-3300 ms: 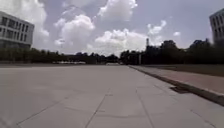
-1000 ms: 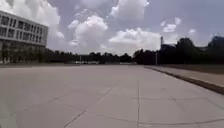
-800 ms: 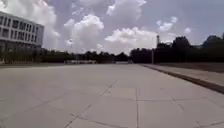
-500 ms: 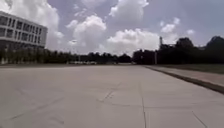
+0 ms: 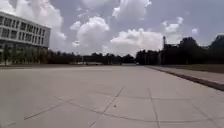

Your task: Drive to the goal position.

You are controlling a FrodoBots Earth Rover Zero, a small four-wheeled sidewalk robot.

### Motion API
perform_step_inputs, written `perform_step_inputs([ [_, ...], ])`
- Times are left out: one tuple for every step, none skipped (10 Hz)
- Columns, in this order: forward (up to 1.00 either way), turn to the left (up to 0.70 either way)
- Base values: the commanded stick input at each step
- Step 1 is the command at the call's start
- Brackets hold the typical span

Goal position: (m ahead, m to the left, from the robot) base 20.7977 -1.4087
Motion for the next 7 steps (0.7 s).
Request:
perform_step_inputs([
  [0.70, -0.29],
  [0.70, -0.29],
  [0.70, -0.29],
  [0.70, -0.29],
  [0.70, -0.29],
  [0.70, -0.29],
  [0.70, -0.29],
])
